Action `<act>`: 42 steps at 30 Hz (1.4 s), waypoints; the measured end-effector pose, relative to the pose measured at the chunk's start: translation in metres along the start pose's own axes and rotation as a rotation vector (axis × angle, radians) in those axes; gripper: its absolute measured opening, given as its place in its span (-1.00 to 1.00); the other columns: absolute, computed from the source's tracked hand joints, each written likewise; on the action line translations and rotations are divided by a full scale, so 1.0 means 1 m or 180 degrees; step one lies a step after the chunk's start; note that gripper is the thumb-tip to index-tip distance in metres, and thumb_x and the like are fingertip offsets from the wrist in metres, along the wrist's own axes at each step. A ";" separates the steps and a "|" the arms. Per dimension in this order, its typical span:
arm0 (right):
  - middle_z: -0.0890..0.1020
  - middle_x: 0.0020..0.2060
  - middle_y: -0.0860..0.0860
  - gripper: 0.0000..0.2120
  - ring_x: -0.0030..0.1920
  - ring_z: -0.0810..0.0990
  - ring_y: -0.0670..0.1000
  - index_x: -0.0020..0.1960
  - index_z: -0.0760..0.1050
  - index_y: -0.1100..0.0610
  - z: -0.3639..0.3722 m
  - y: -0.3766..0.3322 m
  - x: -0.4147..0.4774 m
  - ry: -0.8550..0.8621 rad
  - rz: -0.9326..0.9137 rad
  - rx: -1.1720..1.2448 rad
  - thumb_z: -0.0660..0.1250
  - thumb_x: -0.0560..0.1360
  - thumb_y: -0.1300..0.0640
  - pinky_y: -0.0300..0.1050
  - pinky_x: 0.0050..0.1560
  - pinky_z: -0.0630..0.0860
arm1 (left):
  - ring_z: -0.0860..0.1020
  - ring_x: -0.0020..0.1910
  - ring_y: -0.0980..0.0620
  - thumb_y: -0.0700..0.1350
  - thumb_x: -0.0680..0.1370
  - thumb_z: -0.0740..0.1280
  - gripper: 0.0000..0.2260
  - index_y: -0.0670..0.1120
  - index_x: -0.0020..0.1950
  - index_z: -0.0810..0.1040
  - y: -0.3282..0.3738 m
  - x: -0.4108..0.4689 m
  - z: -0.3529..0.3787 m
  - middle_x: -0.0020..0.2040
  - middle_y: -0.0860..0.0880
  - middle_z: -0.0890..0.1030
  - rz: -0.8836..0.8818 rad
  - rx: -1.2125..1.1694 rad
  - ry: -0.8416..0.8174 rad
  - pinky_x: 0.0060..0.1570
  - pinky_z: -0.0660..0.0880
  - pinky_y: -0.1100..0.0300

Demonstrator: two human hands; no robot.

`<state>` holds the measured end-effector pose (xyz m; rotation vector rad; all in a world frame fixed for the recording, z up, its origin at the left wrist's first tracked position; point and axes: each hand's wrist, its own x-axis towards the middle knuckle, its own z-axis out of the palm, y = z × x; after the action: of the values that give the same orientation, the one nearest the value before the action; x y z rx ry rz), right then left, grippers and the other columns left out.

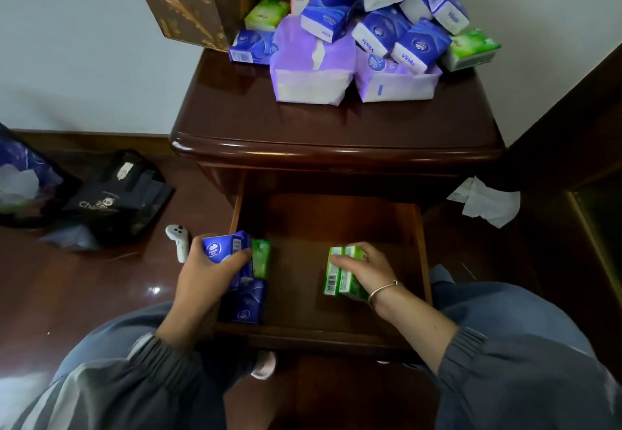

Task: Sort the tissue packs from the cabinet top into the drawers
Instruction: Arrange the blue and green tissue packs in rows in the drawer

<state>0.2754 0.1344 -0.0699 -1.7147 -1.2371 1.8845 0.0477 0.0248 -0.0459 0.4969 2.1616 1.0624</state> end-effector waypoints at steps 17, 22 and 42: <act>0.44 0.06 0.07 -0.52 0.02 0.50 0.09 0.10 0.42 0.10 0.105 0.029 0.061 0.0876 -0.0333 -0.1393 0.50 0.30 -0.06 -0.15 -0.05 0.43 | 0.59 -0.21 0.12 0.12 0.26 0.52 -0.61 0.15 -0.07 0.39 0.005 0.009 -0.029 -0.16 0.09 0.61 0.0083 -0.0060 0.0189 -0.27 0.45 0.18; 0.29 0.33 0.12 -0.26 0.35 0.29 0.18 0.38 0.22 0.04 0.115 0.019 0.068 0.0577 -0.0130 -0.1767 0.36 0.34 -0.28 0.00 0.22 0.34 | 0.60 -0.20 0.09 0.10 0.29 0.52 -0.60 0.11 -0.01 0.39 0.013 0.008 -0.032 -0.16 0.07 0.62 0.0139 -0.0107 0.0116 -0.24 0.49 0.16; 0.46 0.32 0.05 -0.22 0.23 0.49 0.07 0.53 0.02 0.04 0.108 0.033 0.056 -0.0156 -0.0287 -0.1158 0.39 0.45 0.10 0.11 0.23 0.48 | 0.61 -0.18 0.12 0.07 0.34 0.51 -0.55 0.04 0.10 0.37 0.027 -0.002 -0.032 -0.13 0.10 0.59 0.0160 -0.0130 -0.0069 -0.15 0.57 0.12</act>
<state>0.1732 0.1140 -0.1410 -1.7534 -1.7333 1.7395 0.0280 0.0221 -0.0095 0.5442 2.1141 1.1211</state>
